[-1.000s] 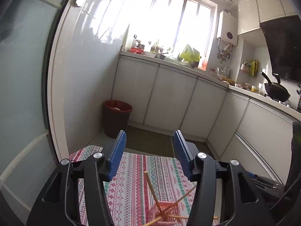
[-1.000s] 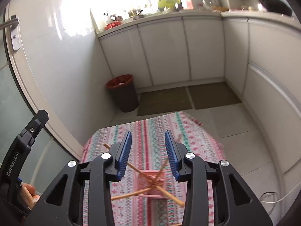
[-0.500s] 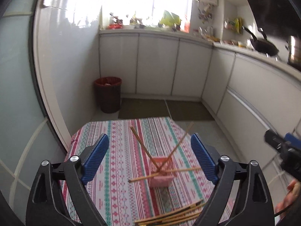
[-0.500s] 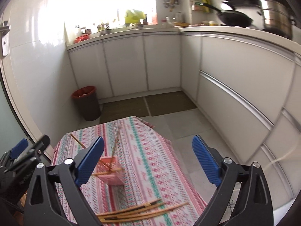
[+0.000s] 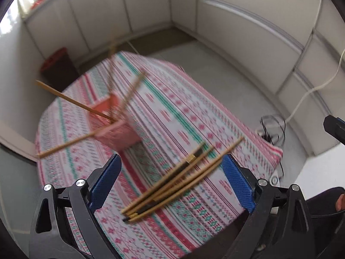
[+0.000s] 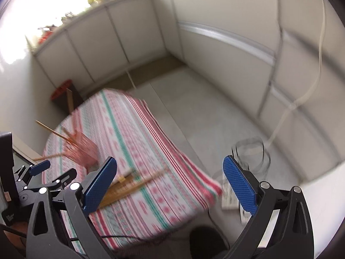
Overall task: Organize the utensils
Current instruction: 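Move both tools back toward the remaining chopsticks on the cloth, then grasp another chopstick from the pile with the left tool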
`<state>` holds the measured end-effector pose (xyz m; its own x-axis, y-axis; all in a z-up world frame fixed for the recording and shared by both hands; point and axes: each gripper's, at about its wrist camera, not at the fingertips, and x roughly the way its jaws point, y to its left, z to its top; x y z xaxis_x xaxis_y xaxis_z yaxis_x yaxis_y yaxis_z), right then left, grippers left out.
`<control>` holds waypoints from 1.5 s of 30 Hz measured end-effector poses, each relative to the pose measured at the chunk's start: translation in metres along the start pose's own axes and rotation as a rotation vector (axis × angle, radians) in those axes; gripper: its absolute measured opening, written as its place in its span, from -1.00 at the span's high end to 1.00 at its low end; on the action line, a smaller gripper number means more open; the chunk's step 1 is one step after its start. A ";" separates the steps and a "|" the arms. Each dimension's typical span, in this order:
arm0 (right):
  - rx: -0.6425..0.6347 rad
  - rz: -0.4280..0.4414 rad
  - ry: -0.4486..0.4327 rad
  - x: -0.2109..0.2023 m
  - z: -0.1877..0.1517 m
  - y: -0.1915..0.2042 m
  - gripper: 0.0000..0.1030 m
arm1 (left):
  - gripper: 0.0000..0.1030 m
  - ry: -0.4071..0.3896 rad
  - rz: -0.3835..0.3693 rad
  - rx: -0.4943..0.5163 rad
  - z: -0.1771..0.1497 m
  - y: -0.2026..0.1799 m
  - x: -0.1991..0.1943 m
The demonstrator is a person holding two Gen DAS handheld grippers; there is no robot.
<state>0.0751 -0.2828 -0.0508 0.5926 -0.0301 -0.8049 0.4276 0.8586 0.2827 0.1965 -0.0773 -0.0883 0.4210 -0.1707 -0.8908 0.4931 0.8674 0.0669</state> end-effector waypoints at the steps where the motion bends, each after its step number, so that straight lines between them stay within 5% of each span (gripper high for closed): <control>1: 0.020 -0.004 0.016 0.006 -0.004 -0.007 -0.86 | -0.75 0.029 -0.013 0.009 0.000 -0.004 0.012; 3: 0.056 -0.016 0.049 0.020 -0.010 -0.022 -0.86 | -0.69 0.092 -0.030 0.028 0.002 -0.013 0.040; 7: 0.077 0.008 0.098 0.032 -0.014 -0.030 -0.86 | -0.17 0.228 -0.069 0.034 0.006 -0.028 0.095; 14: 0.096 0.011 0.168 0.048 -0.018 -0.033 -0.86 | 0.01 0.295 -0.072 -0.006 0.019 -0.029 0.140; 20: 0.097 0.006 0.189 0.055 -0.019 -0.033 -0.86 | 0.40 0.327 -0.080 0.032 0.021 -0.036 0.163; 23: 0.087 0.002 0.199 0.059 -0.019 -0.031 -0.86 | 0.67 0.290 -0.093 0.030 0.025 -0.036 0.165; 28: 0.083 -0.026 0.201 0.064 -0.020 -0.028 -0.86 | 0.74 0.219 -0.056 0.039 0.029 -0.031 0.156; 36: 0.130 0.025 0.330 0.095 -0.026 -0.012 -0.86 | 0.79 0.062 -0.107 -0.033 0.026 0.003 0.090; 41: 0.120 0.053 0.311 0.096 -0.024 0.007 -0.86 | 0.82 -0.053 -0.095 -0.038 0.015 0.012 0.033; 45: 0.120 -0.006 0.349 0.113 -0.024 0.019 -0.82 | 0.86 -0.161 -0.067 -0.022 -0.003 0.026 -0.023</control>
<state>0.1334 -0.2579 -0.1487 0.3306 0.1592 -0.9303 0.5196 0.7921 0.3202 0.1967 -0.0496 -0.0672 0.5050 -0.2998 -0.8094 0.5085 0.8611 -0.0016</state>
